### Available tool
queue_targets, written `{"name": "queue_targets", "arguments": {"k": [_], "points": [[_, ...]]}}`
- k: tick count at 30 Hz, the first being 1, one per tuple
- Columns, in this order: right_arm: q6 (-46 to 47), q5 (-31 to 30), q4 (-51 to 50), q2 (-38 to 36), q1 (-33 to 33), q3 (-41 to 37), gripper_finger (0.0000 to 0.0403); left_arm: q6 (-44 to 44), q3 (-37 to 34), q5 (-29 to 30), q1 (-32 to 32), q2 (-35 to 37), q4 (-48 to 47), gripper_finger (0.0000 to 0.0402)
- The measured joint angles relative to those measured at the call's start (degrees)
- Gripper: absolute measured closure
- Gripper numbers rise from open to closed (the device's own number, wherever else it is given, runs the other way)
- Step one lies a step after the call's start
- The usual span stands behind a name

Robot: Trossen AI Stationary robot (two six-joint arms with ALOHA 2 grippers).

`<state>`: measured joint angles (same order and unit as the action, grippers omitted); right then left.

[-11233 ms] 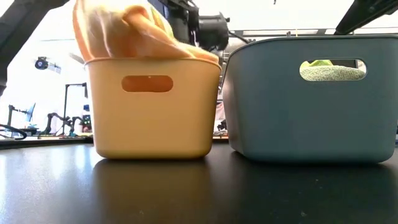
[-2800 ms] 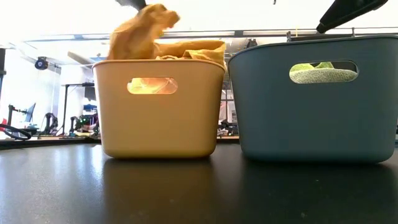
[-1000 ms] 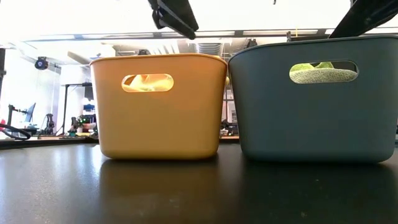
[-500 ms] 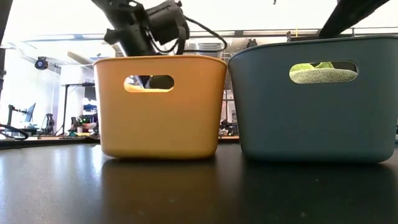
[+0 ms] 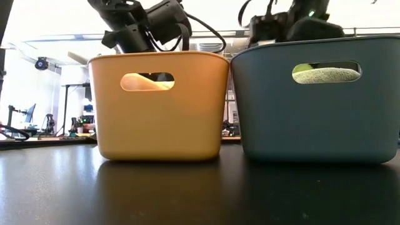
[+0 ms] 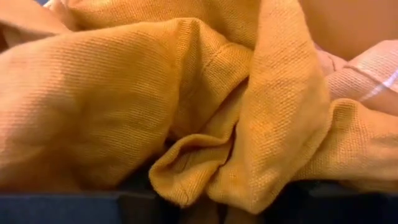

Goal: Sort towels by color in basket
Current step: Put the yellow towel into the orange bin

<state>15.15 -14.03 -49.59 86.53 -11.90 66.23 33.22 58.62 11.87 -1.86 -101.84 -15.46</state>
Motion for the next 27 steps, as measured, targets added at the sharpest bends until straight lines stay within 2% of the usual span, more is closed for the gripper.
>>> {"name": "queue_targets", "arguments": {"k": [3,7,15,18,22,27], "points": [[-8.08,7.11,7.45,1.38,3.41,-2.49,0.0180,1.70,0.37,-0.46,-0.81,0.02,-0.48,0.0249],[-15.47,8.45,11.36,4.61,6.22,-4.72,0.0188,3.13,0.60,-0.88,-1.99,0.02,-0.55,0.0249],[-32.00,7.87,16.79,13.68,7.83,-4.66,0.0190,10.42,0.67,-2.22,-2.48,0.13,-0.15,0.0248],[-38.60,4.33,20.09,16.34,7.77,-4.27,0.0194,11.15,0.95,-2.48,-2.48,0.22,-0.41,0.0248],[-41.26,2.69,19.09,16.98,7.67,-2.65,0.0197,13.13,2.67,-2.62,-2.48,0.33,-3.03,0.0248],[-39.97,1.97,15.78,13.40,7.54,-1.18,0.0195,12.70,6.96,-1.33,-2.49,0.69,-11.24,0.0248]]}}
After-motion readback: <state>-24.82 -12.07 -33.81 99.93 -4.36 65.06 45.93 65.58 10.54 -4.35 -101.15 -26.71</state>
